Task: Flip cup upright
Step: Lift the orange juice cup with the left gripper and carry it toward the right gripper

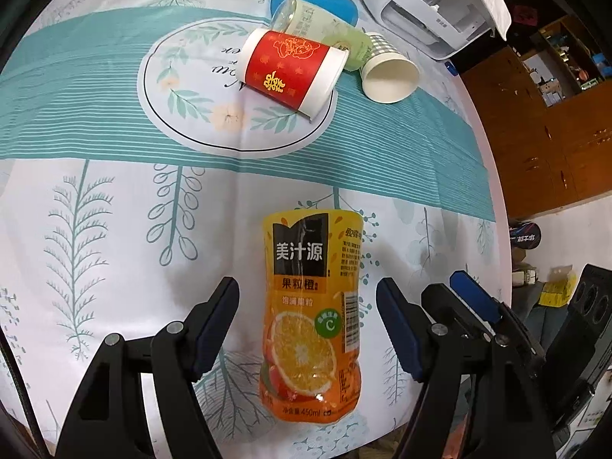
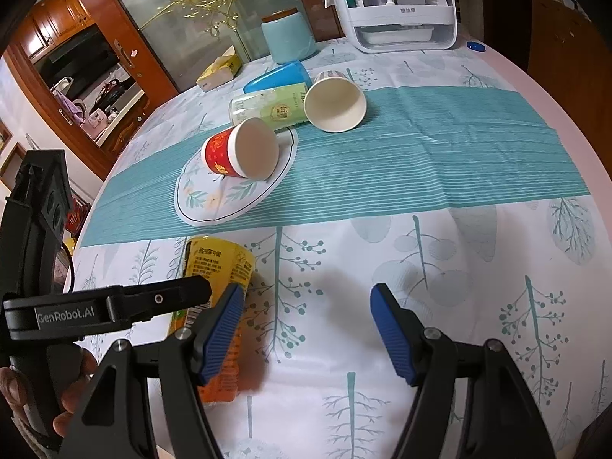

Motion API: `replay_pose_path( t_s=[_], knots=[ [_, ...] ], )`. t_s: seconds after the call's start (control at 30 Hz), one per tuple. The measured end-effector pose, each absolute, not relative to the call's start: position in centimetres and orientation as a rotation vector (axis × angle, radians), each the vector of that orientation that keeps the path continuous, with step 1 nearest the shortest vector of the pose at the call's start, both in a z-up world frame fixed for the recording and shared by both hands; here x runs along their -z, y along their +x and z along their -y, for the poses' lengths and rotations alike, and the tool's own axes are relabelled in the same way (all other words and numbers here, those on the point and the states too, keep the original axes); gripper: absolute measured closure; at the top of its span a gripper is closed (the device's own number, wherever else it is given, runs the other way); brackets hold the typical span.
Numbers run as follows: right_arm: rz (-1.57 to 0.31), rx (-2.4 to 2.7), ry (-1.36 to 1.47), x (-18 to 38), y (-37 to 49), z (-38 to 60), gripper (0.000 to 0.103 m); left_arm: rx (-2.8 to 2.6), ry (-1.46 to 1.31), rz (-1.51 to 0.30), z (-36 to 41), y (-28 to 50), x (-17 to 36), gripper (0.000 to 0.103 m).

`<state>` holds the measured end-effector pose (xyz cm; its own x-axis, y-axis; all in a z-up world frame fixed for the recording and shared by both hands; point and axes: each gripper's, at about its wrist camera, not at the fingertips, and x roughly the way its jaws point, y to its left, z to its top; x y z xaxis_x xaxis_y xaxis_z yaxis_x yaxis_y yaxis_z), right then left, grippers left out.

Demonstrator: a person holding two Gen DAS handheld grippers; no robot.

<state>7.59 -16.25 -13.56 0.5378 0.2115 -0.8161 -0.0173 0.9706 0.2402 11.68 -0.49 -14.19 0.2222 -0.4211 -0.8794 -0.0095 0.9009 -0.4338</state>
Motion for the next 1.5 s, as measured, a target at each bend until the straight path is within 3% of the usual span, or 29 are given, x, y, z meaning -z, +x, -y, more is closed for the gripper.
replay_pose_path(
  t_s=[1.0,1.5],
  knots=[
    [-0.967,-0.194,0.122,11.1,2.6,13.0,0.034,0.198,-0.238,-1.200,-2.9,4.0,10.5,0.030],
    [-1.073,-0.266,0.143,12.5,4.2,11.1,0.034,0.118,-0.184,-1.181,-5.1,4.0,11.8,0.030]
  ],
)
